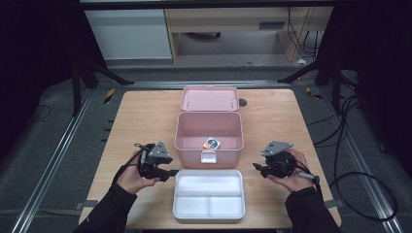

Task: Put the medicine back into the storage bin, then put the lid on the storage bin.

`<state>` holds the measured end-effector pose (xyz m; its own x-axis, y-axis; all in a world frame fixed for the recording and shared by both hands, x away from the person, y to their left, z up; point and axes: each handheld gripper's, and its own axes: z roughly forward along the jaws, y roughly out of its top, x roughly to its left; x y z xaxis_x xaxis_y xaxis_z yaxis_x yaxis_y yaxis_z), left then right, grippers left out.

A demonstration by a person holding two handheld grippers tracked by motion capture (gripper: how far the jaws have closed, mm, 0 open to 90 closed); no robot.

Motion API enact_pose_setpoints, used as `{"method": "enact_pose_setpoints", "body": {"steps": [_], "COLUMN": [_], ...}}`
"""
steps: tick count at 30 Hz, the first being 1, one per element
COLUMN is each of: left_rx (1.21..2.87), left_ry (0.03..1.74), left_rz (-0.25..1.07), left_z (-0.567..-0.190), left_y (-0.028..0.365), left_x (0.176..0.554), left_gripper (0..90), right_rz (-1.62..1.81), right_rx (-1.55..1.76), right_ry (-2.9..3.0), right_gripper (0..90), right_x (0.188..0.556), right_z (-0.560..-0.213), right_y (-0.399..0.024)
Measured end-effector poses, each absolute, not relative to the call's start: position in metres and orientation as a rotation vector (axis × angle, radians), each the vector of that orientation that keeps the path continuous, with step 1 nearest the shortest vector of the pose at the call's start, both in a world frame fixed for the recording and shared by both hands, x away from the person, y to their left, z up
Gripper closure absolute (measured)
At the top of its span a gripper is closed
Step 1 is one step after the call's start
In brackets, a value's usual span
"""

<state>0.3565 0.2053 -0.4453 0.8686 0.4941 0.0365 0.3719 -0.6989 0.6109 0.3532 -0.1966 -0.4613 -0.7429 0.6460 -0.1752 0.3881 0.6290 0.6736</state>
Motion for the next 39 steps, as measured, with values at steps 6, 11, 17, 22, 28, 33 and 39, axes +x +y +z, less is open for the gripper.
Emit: {"method": "enact_pose_setpoints", "body": {"steps": [6, 11, 17, 22, 28, 33, 39], "left_rx": [2.465, 2.491, 2.522, 2.554, 2.59, 2.642, 2.685], "left_ry": [0.556, 0.509, 0.453, 0.403, 0.364, 0.323, 0.299], "left_rz": [0.236, 0.217, 0.197, 0.181, 0.169, 0.159, 0.146], "left_z": [-0.448, -0.451, -0.453, -0.458, -0.462, -0.466, -0.47], "left_y": [0.197, 0.188, 0.18, 0.172, 0.167, 0.16, 0.156], "left_x": [0.353, 0.349, 0.345, 0.342, 0.34, 0.338, 0.337], "left_gripper": [50.1, 50.1, 50.1, 51.0, 53.2, 54.5, 56.1], "right_rz": [0.899, 0.913, 0.922, 0.901, 0.892, 0.855, 0.816], "right_rx": [0.732, 0.687, 0.63, 0.558, 0.511, 0.465, 0.424], "right_ry": [2.504, 2.544, 2.603, 2.656, 2.706, 2.763, 2.814], "right_gripper": [47.7, 47.3, 47.6, 48.4, 51.1, 54.7, 58.2], "right_x": [0.347, 0.343, 0.338, 0.335, 0.332, 0.329, 0.327], "right_z": [-0.456, -0.454, -0.451, -0.452, -0.453, -0.456, -0.46], "right_y": [-0.185, -0.174, -0.163, -0.153, -0.142, -0.135, -0.13]}}
